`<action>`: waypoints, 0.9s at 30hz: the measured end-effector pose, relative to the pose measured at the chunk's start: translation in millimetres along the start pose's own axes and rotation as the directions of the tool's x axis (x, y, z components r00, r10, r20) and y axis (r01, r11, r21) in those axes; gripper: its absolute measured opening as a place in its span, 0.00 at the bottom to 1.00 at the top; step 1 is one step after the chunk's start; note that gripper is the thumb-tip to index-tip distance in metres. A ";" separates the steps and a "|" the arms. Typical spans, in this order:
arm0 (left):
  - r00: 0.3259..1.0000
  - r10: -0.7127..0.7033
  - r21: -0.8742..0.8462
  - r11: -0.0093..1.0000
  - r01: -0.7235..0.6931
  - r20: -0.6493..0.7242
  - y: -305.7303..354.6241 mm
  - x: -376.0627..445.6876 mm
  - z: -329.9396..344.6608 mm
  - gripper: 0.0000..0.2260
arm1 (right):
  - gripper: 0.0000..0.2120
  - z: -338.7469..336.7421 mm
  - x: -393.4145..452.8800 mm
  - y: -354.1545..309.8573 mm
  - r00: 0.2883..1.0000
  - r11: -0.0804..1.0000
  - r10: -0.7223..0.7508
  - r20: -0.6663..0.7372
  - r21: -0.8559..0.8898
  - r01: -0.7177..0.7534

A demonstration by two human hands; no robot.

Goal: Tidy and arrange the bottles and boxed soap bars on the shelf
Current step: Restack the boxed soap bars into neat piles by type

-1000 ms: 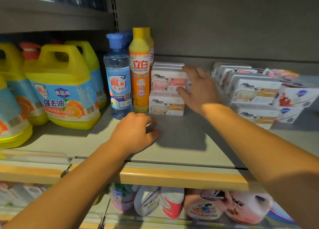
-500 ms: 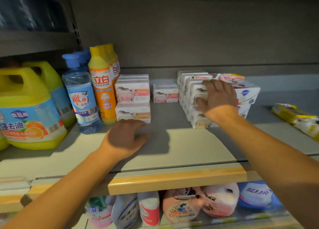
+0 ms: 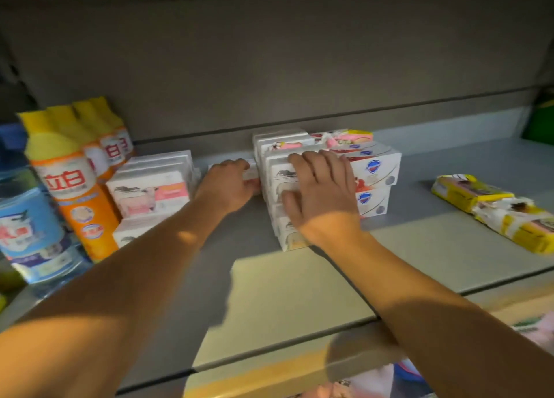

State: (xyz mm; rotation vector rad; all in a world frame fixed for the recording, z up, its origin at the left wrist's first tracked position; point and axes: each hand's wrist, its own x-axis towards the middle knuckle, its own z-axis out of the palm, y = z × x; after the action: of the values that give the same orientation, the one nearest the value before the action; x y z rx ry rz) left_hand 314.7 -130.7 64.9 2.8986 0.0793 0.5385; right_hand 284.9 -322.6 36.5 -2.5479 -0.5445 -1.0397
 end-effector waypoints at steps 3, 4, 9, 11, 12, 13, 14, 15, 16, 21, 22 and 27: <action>0.995 -0.067 0.119 0.991 0.057 0.076 -8.2 23.5 15.3 0.26 | 0.27 3.0 0.2 0.9 1.000 1.000 -0.004 -0.028 0.019 0.005; 0.994 -0.075 0.178 0.982 0.059 0.085 -10.2 27.1 19.6 0.26 | 0.27 3.9 0.1 1.0 0.999 1.000 -0.004 -0.032 0.022 0.004; 0.994 -0.105 0.342 0.935 0.094 0.012 -10.4 30.3 33.9 0.24 | 0.27 6.2 0.2 3.3 1.000 1.000 -0.012 -0.022 0.014 0.012; 0.994 -0.094 0.364 0.925 0.107 -0.052 -7.9 29.8 33.1 0.23 | 0.27 5.7 0.1 2.7 1.000 1.000 -0.010 -0.017 0.013 0.010; 0.994 -0.084 0.370 0.923 0.102 -0.063 -6.8 28.3 31.2 0.22 | 0.27 5.5 0.0 2.2 1.000 1.000 -0.011 -0.016 0.011 0.011; 0.996 -0.073 0.364 0.927 0.090 -0.058 -6.3 26.3 29.4 0.22 | 0.28 5.4 -0.2 2.2 1.000 1.000 -0.013 -0.012 0.008 0.013; 0.997 -0.066 0.340 0.937 0.079 -0.050 -6.3 23.4 26.5 0.21 | 0.28 5.2 -0.5 2.4 1.000 1.000 -0.016 -0.008 0.007 0.016; 0.996 -0.066 0.299 0.951 0.079 -0.051 -6.3 20.6 21.8 0.20 | 0.28 4.9 -0.3 2.6 1.000 1.000 -0.018 -0.005 0.005 0.018; 0.995 -0.077 0.252 0.963 0.091 -0.065 -5.7 17.4 15.6 0.20 | 0.28 4.4 -0.3 2.8 1.000 1.000 -0.018 -0.004 0.001 0.018; 0.968 -0.077 0.148 0.982 0.114 -0.237 10.3 -11.2 -30.6 0.15 | 0.27 0.9 1.8 0.7 1.000 1.000 -0.016 0.026 -0.022 0.016; 0.964 -0.053 0.122 0.989 0.088 -0.262 13.2 -21.1 -40.0 0.15 | 0.27 -0.8 2.0 0.1 0.999 1.000 -0.011 0.044 -0.025 0.012; 0.963 -0.058 -0.139 0.990 0.021 -0.264 6.4 -82.3 -77.4 0.12 | 0.32 -15.7 8.4 -6.2 0.980 0.998 0.018 0.198 -0.056 -0.007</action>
State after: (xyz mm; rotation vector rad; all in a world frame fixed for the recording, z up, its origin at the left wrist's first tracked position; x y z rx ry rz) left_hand 210.1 -130.3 108.1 2.6704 0.1330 0.8895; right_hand 278.3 -322.3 54.2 -2.7188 -0.5576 -0.8108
